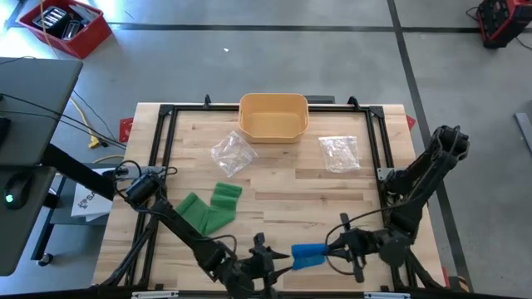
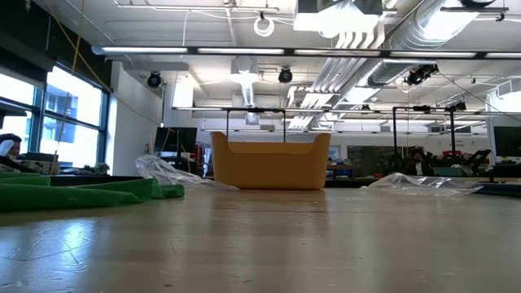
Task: Roll bandage
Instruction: Roll the blue bandage
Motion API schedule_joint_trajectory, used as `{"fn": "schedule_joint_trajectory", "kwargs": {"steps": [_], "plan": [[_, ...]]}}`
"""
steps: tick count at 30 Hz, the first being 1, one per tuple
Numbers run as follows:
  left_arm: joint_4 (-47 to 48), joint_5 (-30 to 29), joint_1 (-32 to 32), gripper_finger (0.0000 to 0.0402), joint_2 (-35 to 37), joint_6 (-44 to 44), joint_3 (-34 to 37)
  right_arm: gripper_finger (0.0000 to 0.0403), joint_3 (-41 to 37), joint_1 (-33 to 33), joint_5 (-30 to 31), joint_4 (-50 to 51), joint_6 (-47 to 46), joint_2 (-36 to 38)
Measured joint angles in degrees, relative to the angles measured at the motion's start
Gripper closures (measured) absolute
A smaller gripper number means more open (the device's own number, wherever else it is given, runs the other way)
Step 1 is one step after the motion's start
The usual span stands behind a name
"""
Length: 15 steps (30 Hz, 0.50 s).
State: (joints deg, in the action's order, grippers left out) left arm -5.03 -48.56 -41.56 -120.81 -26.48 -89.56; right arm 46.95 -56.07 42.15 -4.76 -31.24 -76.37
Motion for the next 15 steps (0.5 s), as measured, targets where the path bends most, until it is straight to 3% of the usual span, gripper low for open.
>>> {"fn": "schedule_joint_trajectory", "kwargs": {"steps": [7, 12, 15], "plan": [[5.7, -5.6, -0.4, 0.0241, 0.8, -3.9, 0.2, 0.0400, 0.0, -2.9, 5.9, 3.4, 1.5, 2.0], [-4.5, -14.8, -1.0, 0.0241, 0.7, 1.1, 0.2, 0.0400, 0.0, -3.7, 7.4, 3.3, 2.8, 2.0], [-9.1, -14.7, -0.6, 0.0241, 0.7, 1.9, 0.1, 0.0400, 0.0, -4.3, 8.6, 3.4, 3.2, 2.0]]}}
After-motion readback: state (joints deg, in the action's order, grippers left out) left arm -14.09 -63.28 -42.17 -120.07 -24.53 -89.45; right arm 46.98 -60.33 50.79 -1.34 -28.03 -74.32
